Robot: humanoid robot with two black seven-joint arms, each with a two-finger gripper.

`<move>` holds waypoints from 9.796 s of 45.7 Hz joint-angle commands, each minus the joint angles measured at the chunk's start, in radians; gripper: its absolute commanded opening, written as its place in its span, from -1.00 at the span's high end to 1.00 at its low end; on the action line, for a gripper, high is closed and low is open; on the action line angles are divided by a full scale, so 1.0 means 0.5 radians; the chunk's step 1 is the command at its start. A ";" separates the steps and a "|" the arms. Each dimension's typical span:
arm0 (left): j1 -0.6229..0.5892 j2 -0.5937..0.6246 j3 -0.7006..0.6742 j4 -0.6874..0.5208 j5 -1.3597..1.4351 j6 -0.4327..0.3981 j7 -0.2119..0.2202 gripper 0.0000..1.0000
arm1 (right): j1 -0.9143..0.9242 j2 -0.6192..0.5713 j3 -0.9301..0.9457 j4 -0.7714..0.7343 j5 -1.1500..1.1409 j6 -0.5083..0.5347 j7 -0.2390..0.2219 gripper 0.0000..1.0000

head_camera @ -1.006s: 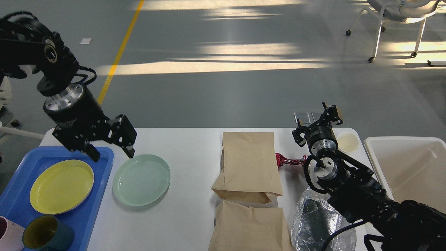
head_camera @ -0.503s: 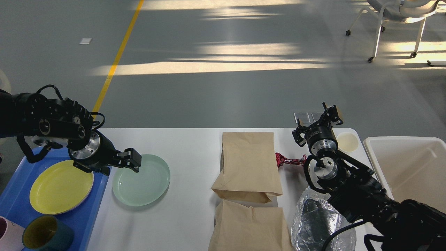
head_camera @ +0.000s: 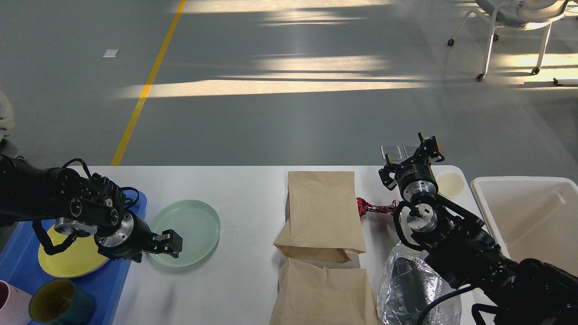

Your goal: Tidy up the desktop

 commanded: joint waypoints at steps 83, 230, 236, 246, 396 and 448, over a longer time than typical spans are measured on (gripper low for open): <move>0.631 -0.036 -0.292 0.366 -0.785 0.471 -0.022 0.40 | 0.003 0.000 0.000 0.000 -0.001 0.000 0.000 -1.00; -1.622 0.463 0.680 -0.233 -0.046 -1.389 -0.007 1.00 | 0.000 0.000 0.000 0.000 -0.001 0.000 0.000 -1.00; -1.275 0.592 0.733 -0.226 -0.070 -0.963 -0.010 1.00 | 0.000 0.000 0.000 -0.003 -0.001 0.000 0.000 -1.00; -0.928 0.783 0.708 -0.196 -0.079 -0.364 -0.007 1.00 | 0.003 0.000 0.000 0.000 -0.001 0.000 0.000 -1.00; -2.538 0.089 0.088 -0.091 -0.079 -1.498 -0.010 -0.55 | 0.000 0.000 0.000 0.000 -0.001 0.000 0.000 -1.00; -1.502 0.175 -0.519 0.672 -0.543 0.188 -0.007 -0.55 | 0.000 0.000 0.000 0.000 -0.001 0.000 0.000 -1.00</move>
